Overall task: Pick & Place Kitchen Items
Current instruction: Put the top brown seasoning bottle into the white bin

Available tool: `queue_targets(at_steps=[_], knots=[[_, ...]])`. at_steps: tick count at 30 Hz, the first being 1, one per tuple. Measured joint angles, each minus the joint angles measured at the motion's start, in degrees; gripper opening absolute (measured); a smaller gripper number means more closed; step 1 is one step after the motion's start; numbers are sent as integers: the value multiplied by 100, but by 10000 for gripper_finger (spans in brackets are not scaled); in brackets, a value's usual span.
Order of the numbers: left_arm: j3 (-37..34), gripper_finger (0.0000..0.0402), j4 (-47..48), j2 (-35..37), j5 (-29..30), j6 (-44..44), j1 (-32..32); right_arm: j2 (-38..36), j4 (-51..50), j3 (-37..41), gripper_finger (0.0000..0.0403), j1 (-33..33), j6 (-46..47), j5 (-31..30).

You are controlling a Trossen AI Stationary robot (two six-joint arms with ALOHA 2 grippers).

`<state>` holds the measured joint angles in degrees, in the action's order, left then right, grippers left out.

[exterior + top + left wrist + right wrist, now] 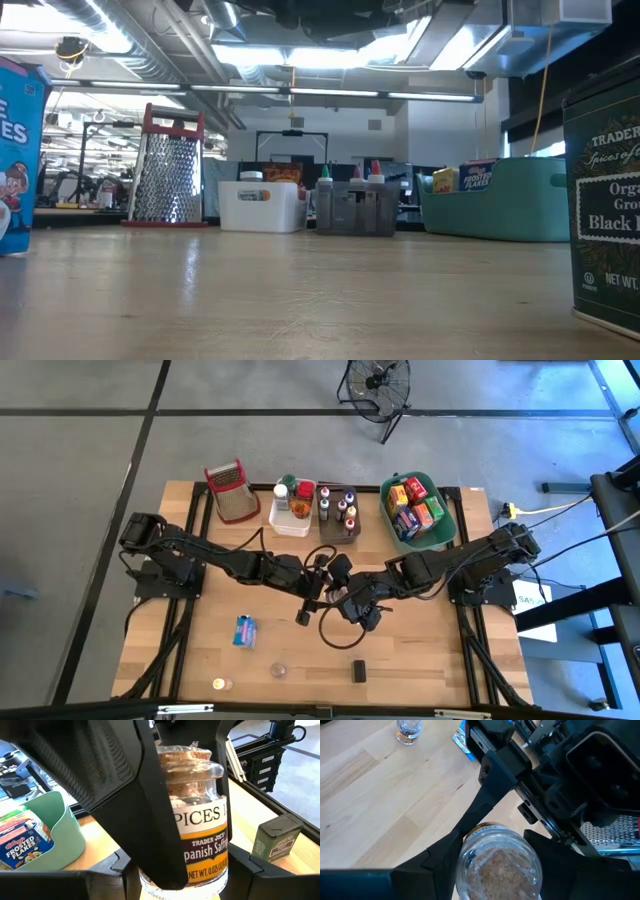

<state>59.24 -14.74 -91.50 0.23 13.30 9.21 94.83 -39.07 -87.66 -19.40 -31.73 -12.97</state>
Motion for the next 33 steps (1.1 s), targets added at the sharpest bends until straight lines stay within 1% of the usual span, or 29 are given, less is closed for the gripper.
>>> queue_targets(at_steps=[5, 14, 17, 20, 24, 27, 31, 33], knots=[[0, 185, -7, 0, 2, 0, -1, 0, -22, 0, 219, 0, 11, -7], [0, 185, -60, 0, -28, -2, 0, 0, 199, 0, 265, 2, 534, -31], [0, 183, -77, 0, 15, 4, -9, 0, 228, 0, 277, 7, 510, -31], [0, 183, -80, 0, 17, 2, -9, 0, 225, 0, 279, 0, 453, -20], [0, 185, -83, 0, 15, 22, -8, -9, 274, 0, 276, -70, -75, -59], [8, 183, -137, 2, 2, 35, 7, -40, 457, -21, 274, -161, -213, -387], [37, 184, -207, 74, 40, 57, 2, -186, 606, -161, 273, -381, -158, -989], [33, 185, -189, 106, 43, 61, 2, -307, 791, -175, 273, -539, -77, -1167]])
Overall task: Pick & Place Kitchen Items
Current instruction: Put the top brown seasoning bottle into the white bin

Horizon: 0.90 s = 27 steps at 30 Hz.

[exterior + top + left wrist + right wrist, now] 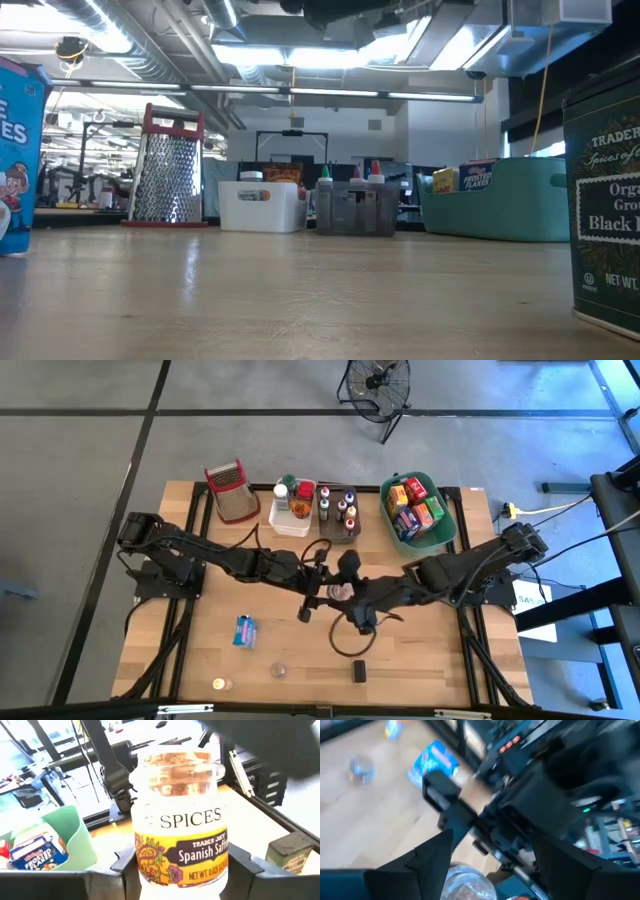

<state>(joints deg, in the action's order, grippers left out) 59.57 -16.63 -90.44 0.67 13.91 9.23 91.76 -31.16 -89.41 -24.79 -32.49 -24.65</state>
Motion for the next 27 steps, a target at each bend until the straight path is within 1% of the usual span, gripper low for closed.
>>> queue_targets(at_steps=[7, 10, 12, 15, 18, 20, 22, 24, 27], knots=[[-11, 183, 3, 447, -13, 302, 119, -303, 693, -7, 273, -683, -54, -556], [-11, 184, -24, 759, -19, 594, 256, -372, 874, -7, 273, -920, -54, -597], [-11, 184, -165, 970, -39, 760, 353, -386, 1038, -7, 273, -1038, -16, -630], [-15, 184, -261, 1311, -25, 1085, 530, -386, 1161, 5, 273, -1184, 7, -1027], [-15, 184, -320, 1593, -20, 1306, 731, -386, 1702, 177, 273, -1218, -24, -1375], [-15, 184, -408, 1719, -41, 1391, 829, -382, 2019, 281, 273, -1194, -194, -1483], [-15, 184, -485, 1800, -16, 1438, 911, -382, 2461, 328, 273, -1140, -402, -1404], [-15, 184, -611, 1818, 23, 1512, 961, -380, 2858, 346, 273, -1034, -560, -1117], [-15, 184, -644, 1819, 147, 1652, 1036, -364, 3190, 356, 273, -848, -716, -725]])
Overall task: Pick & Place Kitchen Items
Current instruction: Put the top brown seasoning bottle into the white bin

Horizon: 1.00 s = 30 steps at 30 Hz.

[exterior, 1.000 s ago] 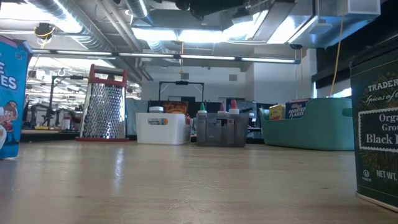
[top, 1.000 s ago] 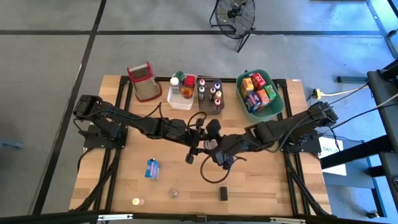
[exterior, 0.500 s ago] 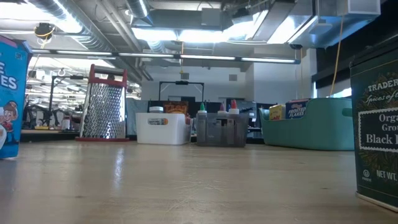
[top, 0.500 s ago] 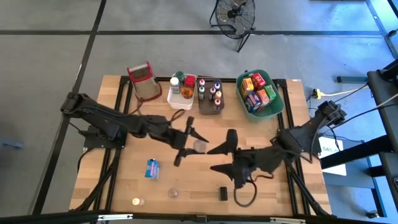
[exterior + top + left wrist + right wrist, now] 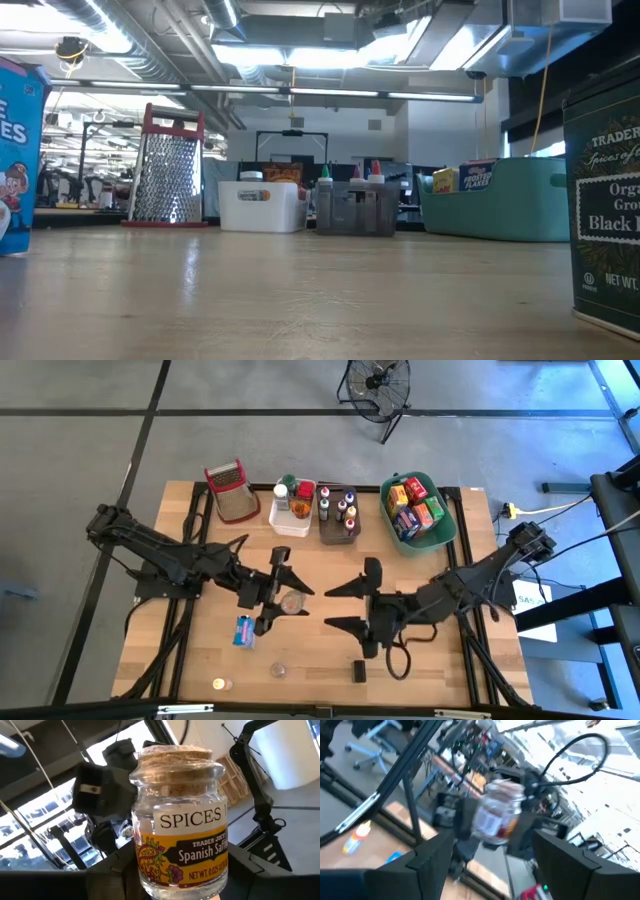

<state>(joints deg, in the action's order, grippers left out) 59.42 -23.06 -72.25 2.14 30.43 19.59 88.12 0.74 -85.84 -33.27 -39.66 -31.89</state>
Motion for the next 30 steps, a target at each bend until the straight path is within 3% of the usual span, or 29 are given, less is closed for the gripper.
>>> queue_targets(at_steps=[6, 12, 19, 30], knots=[[0, 184, -110, 0, 96, 84, 29, 0, 321, 2, 273, 431, 22, 720], [-2, 184, -268, 0, 637, 92, -3, 4, 434, 2, 273, 751, 214, 1230], [-2, 184, -385, -2, 721, -104, -233, 4, 505, 2, 273, 1124, 489, 1843], [-2, 184, -506, -2, 679, -190, -565, 129, 762, 0, 273, 1651, 775, 2165]])
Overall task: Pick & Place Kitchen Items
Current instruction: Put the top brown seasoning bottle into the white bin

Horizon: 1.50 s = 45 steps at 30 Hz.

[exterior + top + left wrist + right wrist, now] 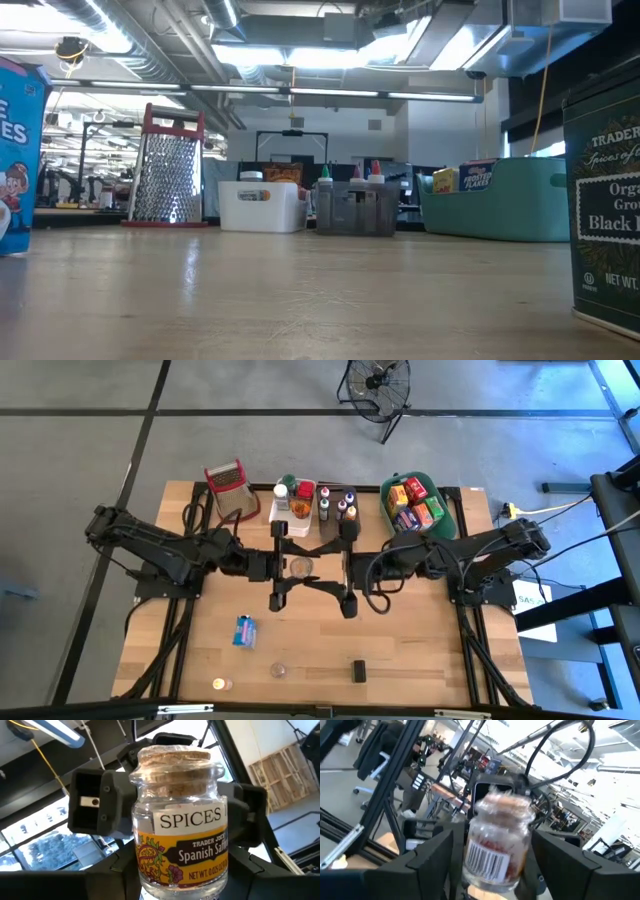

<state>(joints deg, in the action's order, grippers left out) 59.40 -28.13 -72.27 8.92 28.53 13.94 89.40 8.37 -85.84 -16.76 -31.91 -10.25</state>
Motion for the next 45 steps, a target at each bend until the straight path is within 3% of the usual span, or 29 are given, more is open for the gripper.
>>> queue_targets(at_steps=[14, 45], knots=[[-4, 184, -38, 0, -178, -228, -275, 5, -85, 0, 260, 396, 260, 664], [-15, 184, 243, -4, -213, -548, -595, 103, -419, -13, 262, 757, 509, 475]])
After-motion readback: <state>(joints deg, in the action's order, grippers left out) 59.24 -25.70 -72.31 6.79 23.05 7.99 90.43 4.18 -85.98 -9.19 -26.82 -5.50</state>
